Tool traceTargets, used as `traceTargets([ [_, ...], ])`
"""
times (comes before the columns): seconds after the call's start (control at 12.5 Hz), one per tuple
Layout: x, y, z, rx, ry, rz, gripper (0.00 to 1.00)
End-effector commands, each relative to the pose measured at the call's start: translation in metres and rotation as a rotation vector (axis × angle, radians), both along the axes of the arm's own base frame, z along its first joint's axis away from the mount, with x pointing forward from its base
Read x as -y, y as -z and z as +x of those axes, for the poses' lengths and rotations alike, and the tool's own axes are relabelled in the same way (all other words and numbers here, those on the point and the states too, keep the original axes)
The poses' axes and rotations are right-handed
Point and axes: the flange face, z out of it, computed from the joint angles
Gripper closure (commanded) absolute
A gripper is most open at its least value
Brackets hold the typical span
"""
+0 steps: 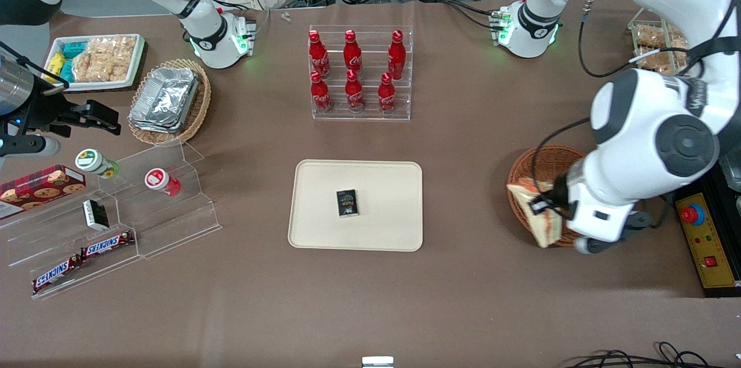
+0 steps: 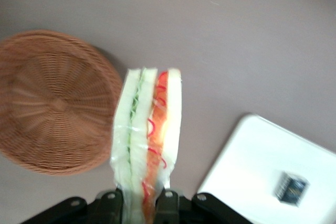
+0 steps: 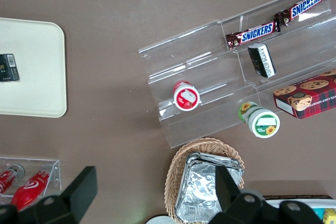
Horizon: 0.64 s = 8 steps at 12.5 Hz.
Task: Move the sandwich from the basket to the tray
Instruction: 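Lift the sandwich and carry it with the left gripper toward the cream tray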
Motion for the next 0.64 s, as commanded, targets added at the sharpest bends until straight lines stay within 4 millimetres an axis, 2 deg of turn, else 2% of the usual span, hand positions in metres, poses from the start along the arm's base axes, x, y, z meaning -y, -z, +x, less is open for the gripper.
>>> traceTargets([
  [0.0, 0.055, 0.024, 0.011, -0.035, 0.106, -0.088, 1.00],
  [0.08, 0.094, 0.039, 0.000, -0.040, 0.163, -0.090, 1.00],
  [0.24, 0.153, 0.084, -0.010, -0.002, 0.245, -0.042, 1.00],
  [0.32, 0.171, 0.106, -0.011, 0.012, 0.248, -0.048, 1.00],
  [0.56, 0.205, 0.172, -0.020, -0.017, 0.276, -0.066, 1.00],
])
